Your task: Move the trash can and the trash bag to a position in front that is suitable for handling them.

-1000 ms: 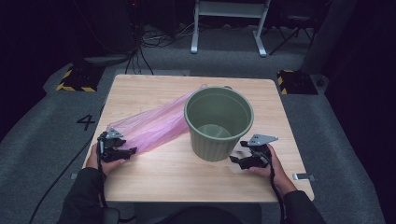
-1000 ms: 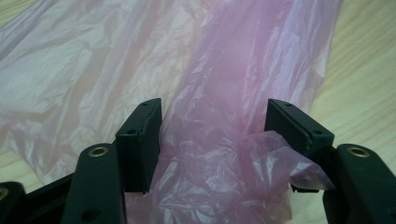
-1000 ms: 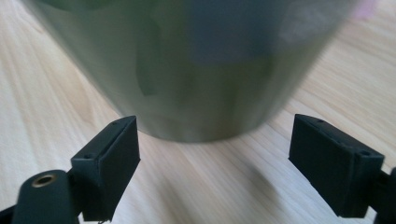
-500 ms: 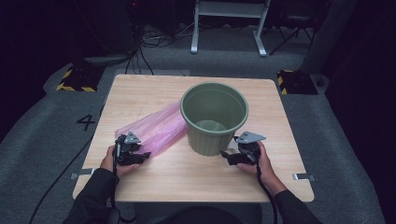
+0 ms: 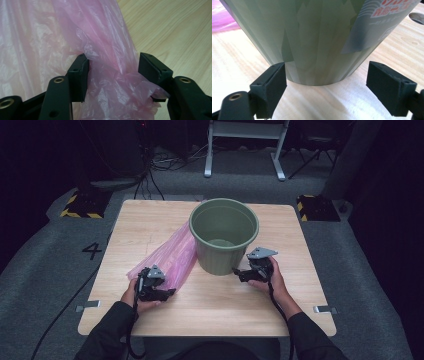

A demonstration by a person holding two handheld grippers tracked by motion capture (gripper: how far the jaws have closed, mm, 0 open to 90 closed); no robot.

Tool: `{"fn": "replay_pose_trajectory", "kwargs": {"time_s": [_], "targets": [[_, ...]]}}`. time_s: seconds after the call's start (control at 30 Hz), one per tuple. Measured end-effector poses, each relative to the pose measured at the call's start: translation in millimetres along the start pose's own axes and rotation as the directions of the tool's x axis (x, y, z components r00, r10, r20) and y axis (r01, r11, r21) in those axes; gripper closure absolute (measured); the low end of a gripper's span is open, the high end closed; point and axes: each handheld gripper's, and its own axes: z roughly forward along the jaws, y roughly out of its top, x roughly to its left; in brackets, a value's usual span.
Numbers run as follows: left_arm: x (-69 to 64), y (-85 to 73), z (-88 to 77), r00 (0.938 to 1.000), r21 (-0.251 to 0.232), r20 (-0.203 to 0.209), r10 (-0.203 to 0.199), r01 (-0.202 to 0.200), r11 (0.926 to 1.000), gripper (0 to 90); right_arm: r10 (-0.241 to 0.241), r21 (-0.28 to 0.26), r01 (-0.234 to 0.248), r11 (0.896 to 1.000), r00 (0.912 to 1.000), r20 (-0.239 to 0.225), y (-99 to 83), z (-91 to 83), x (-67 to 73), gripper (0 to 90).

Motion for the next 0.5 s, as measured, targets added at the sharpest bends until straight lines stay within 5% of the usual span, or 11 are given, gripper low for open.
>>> {"fn": "replay_pose_trajectory", "kwargs": {"time_s": [0.23, 0.3, 0.5], "targets": [[-21.7, 10.4, 10.6, 0.9997, 0.003, 0.017, 0.018, -0.018, 0.9998, 31.4, 0.023, -0.011, -0.023, 1.0, 0.9996, 0.017, 7.7, 9.8, -8.1, 19.7], [-27.4, 13.4, 7.7, 0.9987, -0.001, -0.023, 0.045, -0.045, 0.999, 27.5, 0.019, -0.014, -0.019, 1.0, 0.9997, 0.014, 7.8, 11.2, -9.3, 20.0], [-42.1, 15.9, -8.8, 0.9908, -0.052, -0.055, 0.123, -0.126, 0.9906, 20.4, 0.052, -0.025, -0.052, 0.998, 0.9986, -0.006, 3.7, 5.0, -15.6, 20.1]]}}
